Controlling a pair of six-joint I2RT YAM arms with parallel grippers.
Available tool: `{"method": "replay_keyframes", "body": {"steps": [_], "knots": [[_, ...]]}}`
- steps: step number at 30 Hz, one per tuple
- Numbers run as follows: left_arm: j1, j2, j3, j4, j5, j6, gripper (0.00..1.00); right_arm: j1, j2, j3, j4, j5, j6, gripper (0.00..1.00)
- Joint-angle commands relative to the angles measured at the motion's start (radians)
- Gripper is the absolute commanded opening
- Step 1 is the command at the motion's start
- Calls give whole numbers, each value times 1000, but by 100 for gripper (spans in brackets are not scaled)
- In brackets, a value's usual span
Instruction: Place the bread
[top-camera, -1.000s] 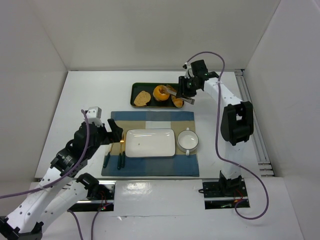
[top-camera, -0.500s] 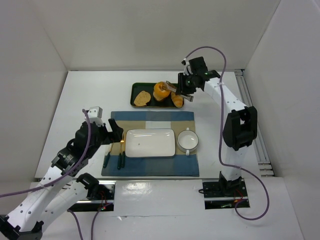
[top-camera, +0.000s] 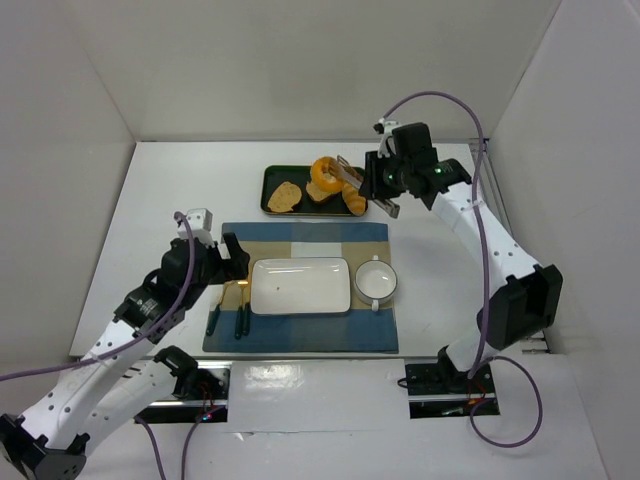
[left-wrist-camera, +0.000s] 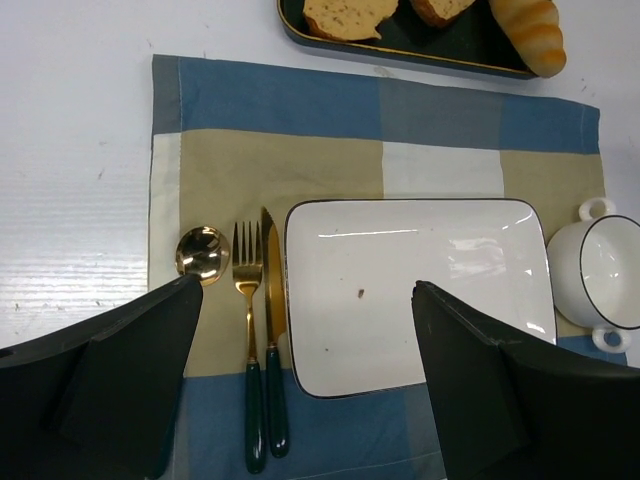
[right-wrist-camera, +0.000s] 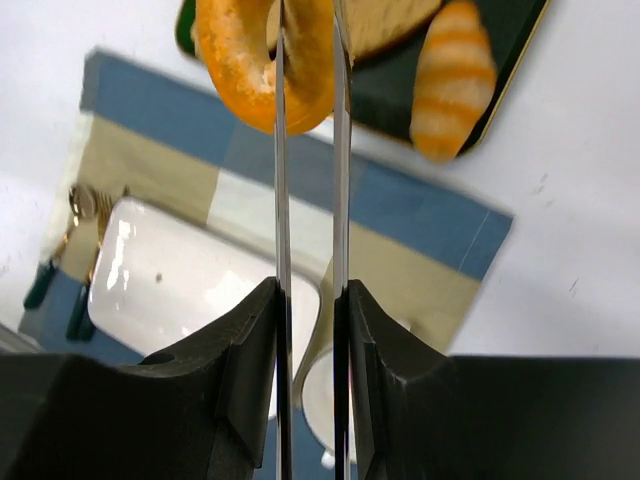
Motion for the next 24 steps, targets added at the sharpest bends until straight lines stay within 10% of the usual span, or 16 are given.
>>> {"method": "replay_keyframes", "body": {"steps": [1,24], "knots": [[5,4,23,71,6,27,100,46,-87,-78,-44,16,2,25],[5,-5,3,109,16,27,100,370,-230,-362,-72,-102,3,25]]}}
